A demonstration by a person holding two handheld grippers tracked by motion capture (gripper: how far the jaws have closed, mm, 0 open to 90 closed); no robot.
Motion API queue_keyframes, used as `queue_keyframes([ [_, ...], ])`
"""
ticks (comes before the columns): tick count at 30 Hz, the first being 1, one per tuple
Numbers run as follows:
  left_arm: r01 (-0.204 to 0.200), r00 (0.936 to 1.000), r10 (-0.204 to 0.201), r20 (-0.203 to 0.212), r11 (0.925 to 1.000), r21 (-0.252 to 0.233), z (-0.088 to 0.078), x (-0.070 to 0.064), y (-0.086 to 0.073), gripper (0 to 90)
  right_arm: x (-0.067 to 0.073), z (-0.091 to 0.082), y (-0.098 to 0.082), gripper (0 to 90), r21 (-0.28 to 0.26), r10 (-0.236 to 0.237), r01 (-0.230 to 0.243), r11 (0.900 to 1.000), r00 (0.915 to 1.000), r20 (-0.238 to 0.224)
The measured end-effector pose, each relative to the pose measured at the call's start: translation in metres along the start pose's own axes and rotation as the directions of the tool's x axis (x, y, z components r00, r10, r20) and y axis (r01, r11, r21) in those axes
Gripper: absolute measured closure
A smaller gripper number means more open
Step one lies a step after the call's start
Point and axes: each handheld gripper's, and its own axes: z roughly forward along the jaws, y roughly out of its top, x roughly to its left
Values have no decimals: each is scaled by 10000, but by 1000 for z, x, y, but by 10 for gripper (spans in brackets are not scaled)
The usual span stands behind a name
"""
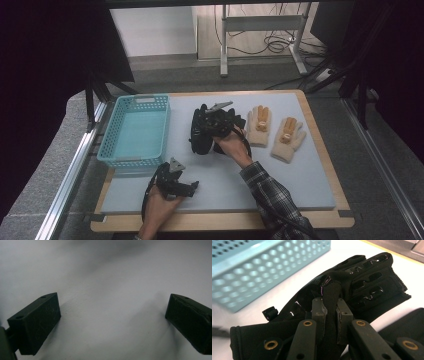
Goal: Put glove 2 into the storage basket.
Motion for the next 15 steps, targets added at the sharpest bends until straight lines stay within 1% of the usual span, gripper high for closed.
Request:
queue_keyframes([
  [3, -7, 10000, 7, -3, 10000, -9, 0, 0, 0, 2, 6, -21, -7, 795, -183, -144, 142, 9997, 9998, -148],
  [5, -8, 10000, 8, -6, 10000, -9, 0, 0, 0, 2, 9, -32, -13, 793, -250, -218, 214, 9995, 9996, -168],
  [10, -12, 10000, 12, -14, 10000, -20, 0, 0, 0, 2, 21, -66, -39, 792, -388, -199, 185, 9991, 9991, -371],
  [15, 79, 10000, -79, -28, 9999, -86, 0, -1, 0, 3, 34, -92, -66, 791, -385, -256, 236, 9990, 9983, -520],
])
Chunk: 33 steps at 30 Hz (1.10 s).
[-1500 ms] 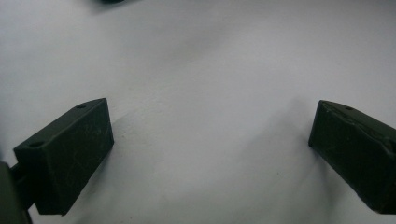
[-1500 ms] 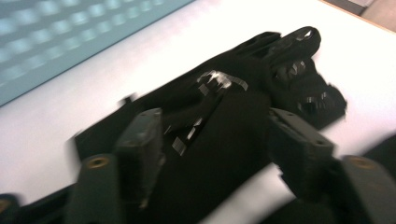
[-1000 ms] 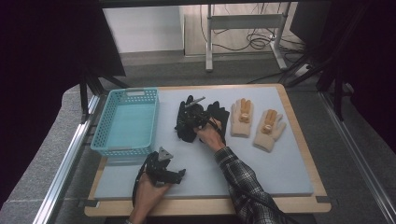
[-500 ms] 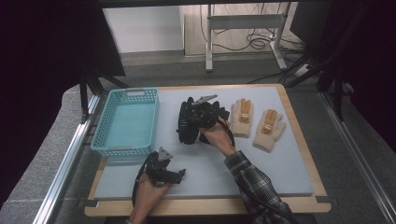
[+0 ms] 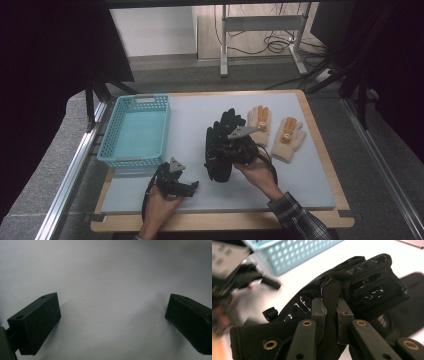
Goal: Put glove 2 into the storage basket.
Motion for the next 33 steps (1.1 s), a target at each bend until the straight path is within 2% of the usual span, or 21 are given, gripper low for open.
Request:
queue_keyframes([
  [4, 25, 10000, -25, 7, 10000, -4, 0, 0, 0, 2, 11, -17, -24, 790, 122, 3, -3, 9999, 10000, 19],
  [7, 5, 10000, -5, 8, 10000, -5, 0, 0, 0, 3, 19, -26, -42, 787, 216, 186, -187, 9996, 9998, 50],
  [12, -6, 10000, 6, 13, 10000, 27, 0, 0, 0, 3, 26, -27, -65, 783, 280, 475, -477, 9985, 9988, 81],
  [15, -6, 10000, 6, 13, 10000, 23, 0, 0, 0, 3, 28, -20, -78, 768, 649, 534, -529, 9965, 9985, -67],
  [16, -5, 10000, 5, 12, 10000, 22, 0, 0, 0, 3, 28, -18, -80, 751, 702, 553, -546, 9960, 9984, -87],
  [18, -3, 10000, 3, 14, 10000, 21, 0, 0, 0, 3, 26, -15, -83, 635, 917, 652, -626, 9938, 9976, -252],
  [21, 0, 10000, 0, 14, 10000, 18, 0, 0, 0, 3, 25, -18, -81, 530, 850, 612, -594, 9946, 9980, -179],
  [24, -5, 10000, 5, 16, 10000, 23, 0, 0, 0, 3, 17, -26, -77, 459, 526, 797, -786, 9955, 9966, -203],
  [26, -3, 10000, 3, 13, 10000, 29, 0, 0, 0, 3, 10, -29, -73, 438, 449, 806, -803, 9958, 9967, -45],
  [29, 32, 10000, -32, 10, 10000, -1, 0, 0, 0, 3, -5, -27, -69, 426, 402, 860, -868, 9954, 9961, 206],
  [33, -4, 10000, 4, 15, 10000, 31, 0, 0, 0, 3, -34, -17, -63, 426, 347, 1089, -1109, 9932, 9926, 542],
])
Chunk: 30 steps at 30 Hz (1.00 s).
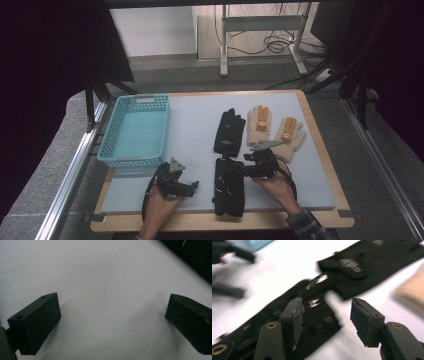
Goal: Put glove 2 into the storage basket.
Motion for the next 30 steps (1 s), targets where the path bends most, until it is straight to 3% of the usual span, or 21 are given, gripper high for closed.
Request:
queue_keyframes([
  [6, 0, 10000, 0, -3, 10000, 0, 0, 0, 0, 3, -29, 16, 18, 431, -3, 168, -168, 9999, 9993, 348],
  [12, -3, 10000, 3, 3, 10000, 4, 0, 0, 0, 3, -45, 37, 42, 449, 36, -195, 193, 9998, 9976, 670],
  [17, -1, 10000, 1, 7, 10000, -7, 0, 0, 0, 3, -56, 59, 60, 438, 158, -92, 77, 9998, 9948, 1016],
  [20, 1, 10000, -1, 8, 10000, -8, 0, 0, 0, 3, -66, 77, 68, 381, 393, -39, -15, 9992, 9906, 1367],
  [24, -9, 10000, 9, 1, 10000, 0, 0, 0, 0, 3, -73, 93, 73, 337, 535, 3, -79, 9985, 9902, 1400],
  [27, -2, 10000, 2, 11, 10000, -9, 0, 0, 0, 3, -72, 105, 75, 331, 885, -354, 202, 9959, 9841, 1738],
  [30, 2, 10000, -2, 10, 10000, -17, 0, 0, 0, 3, -76, 112, 75, 397, 953, -130, -20, 9954, 9876, 1564],
])
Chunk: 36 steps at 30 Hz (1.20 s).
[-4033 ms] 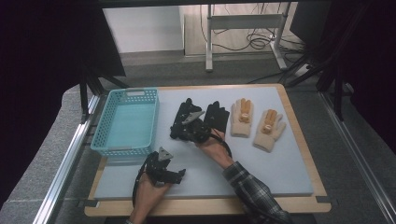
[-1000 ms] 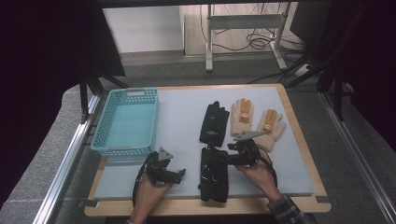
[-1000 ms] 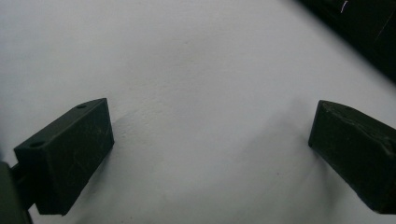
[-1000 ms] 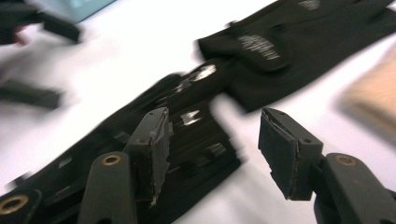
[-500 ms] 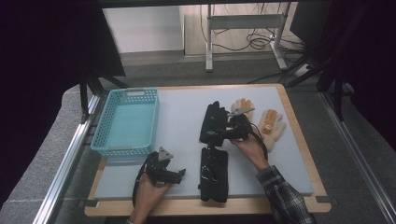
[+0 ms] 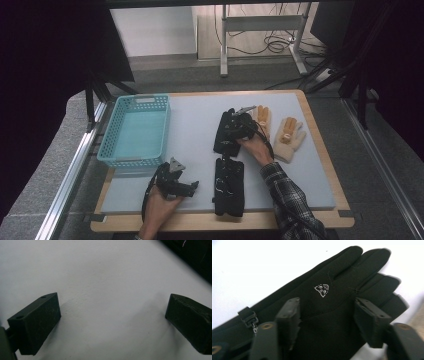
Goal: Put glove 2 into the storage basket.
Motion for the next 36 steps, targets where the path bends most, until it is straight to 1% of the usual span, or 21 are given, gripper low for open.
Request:
queue_keyframes([
  [1, -7, 10000, 7, -3, 10000, 1, 0, 0, 0, 3, 0, 0, 0, 428, -19, 58, -58, 10000, 10000, -16],
  [2, -48, 10000, 48, -1, 10000, 35, 0, 0, 0, 3, 2, 0, -1, 481, -82, -9, 9, 10000, 10000, -27],
  [4, -50, 10000, 50, -6, 10000, 36, 0, 0, 0, 3, 4, -1, -1, 569, -64, 9, -9, 10000, 10000, -4],
  [5, -5, 10000, 5, -8, 10000, -1, 0, 0, 0, 3, 5, -2, -1, 644, 2, 66, -66, 10000, 9998, -166],
  [6, -13, 10000, 13, -6, 10000, 5, 0, 0, 0, 3, 5, -2, 0, 702, 84, 223, -220, 9997, 9990, -394],
  [7, -11, 10000, 11, -8, 10000, 2, 0, 0, 0, 3, 5, -2, 1, 735, 138, 335, -328, 9994, 9981, -515],
  [8, -14, 10000, 14, -7, 10000, 4, 0, 0, 0, 3, 5, -2, 1, 749, 113, 333, -327, 9994, 9980, -535],
  [13, -12, 10000, 12, -5, 10000, 13, 0, 0, 0, 3, 6, -4, 2, 772, 34, 216, -214, 9998, 9986, -477],
  [15, -66, 10000, 66, -11, 10000, 60, 0, 0, 0, 3, 2, -6, 4, 773, -127, 356, -362, 9993, 9983, -452],
  [17, -72, 10000, 72, -10, 10000, 69, 0, 1, 0, 3, -2, -11, 8, 772, -242, 381, -392, 9989, 9983, -433],
  [21, -67, 10000, 67, -9, 10000, 71, 0, 0, 0, 3, -9, -30, 17, 771, -697, 558, -587, 9958, 9975, -426],
  [23, -68, 10000, 68, -8, 10000, 72, 0, 0, 0, 3, -12, -41, 21, 772, -877, 589, -634, 9941, 9969, -525],
  [25, -77, 10000, 77, -10, 9999, 70, 0, 1, 0, 3, -10, -51, 22, 771, -1013, 527, -598, 9931, 9960, -721],
  [27, -30, 10000, 30, -17, 10000, 29, 0, 0, 0, 3, -5, -63, 23, 770, -1180, 343, -451, 9920, 9952, -916],
  [29, -32, 10000, 32, -11, 10000, 20, 0, 0, 0, 3, 0, -72, 22, 770, -1335, 261, -405, 9902, 9938, -1084],
  [31, -14, 10000, 14, -5, 10000, 5, 0, 0, 0, 3, 7, -83, 22, 769, -1479, 194, -394, 9882, 9907, -1345],
  [33, -20, 10000, 20, -5, 10000, 9, 0, 0, 0, 3, 14, -94, 22, 769, -1667, 75, -341, 9854, 9875, -1576],
  [34, -23, 10000, 23, -5, 10000, 14, 0, 0, 0, 3, 20, -101, 21, 769, -1728, 9, -317, 9844, 9845, -1753],
  [36, -25, 10000, 26, -7, 10000, 16, 0, 0, 0, 3, 31, -112, 19, 768, -1824, -274, -67, 9832, 9826, -1838],
])
